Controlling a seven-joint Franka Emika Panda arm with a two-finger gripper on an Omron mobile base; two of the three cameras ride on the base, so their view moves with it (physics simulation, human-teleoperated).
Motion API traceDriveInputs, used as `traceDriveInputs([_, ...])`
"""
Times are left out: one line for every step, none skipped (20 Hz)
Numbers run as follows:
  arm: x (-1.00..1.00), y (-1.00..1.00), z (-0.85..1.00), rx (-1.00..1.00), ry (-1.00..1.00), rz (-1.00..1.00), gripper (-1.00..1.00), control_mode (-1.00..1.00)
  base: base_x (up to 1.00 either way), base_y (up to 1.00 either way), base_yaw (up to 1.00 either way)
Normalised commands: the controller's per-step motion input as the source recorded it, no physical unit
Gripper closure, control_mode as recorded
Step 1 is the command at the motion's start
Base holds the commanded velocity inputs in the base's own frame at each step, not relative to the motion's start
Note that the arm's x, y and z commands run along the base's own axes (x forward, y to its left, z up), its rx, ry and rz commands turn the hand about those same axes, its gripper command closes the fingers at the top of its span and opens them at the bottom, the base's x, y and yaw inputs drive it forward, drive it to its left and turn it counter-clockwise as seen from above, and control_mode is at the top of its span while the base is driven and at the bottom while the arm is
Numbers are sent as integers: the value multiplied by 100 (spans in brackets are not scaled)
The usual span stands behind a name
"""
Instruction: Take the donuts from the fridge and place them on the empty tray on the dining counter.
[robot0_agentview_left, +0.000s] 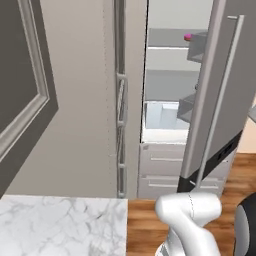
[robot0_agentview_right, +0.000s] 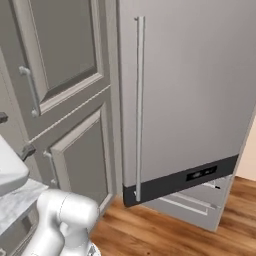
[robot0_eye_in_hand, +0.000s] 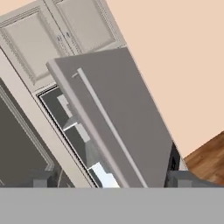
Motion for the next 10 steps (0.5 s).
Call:
traceDriveInputs([0,0,0,0,0,0,-100,100,-9,0,-43])
traceDriveInputs([0,0,0,0,0,0,-100,100,-6,1,-55])
traceDriveInputs([0,0,0,0,0,0,-100,100,0,29,-59])
traceDriveInputs([0,0,0,0,0,0,-100,100,0,24,-55])
traceDriveInputs([0,0,0,0,0,0,-100,100,0,36,-50])
traceDriveInputs([0,0,0,0,0,0,-100,100,0,23,-43])
traceDriveInputs([0,0,0,0,0,0,-100,100,0,6,-42])
traceDriveInputs([0,0,0,0,0,0,-100,100,0,0,-41])
traceDriveInputs([0,0,0,0,0,0,-100,100,8,0,-32])
traceDriveInputs([0,0,0,0,0,0,-100,100,1,0,-24])
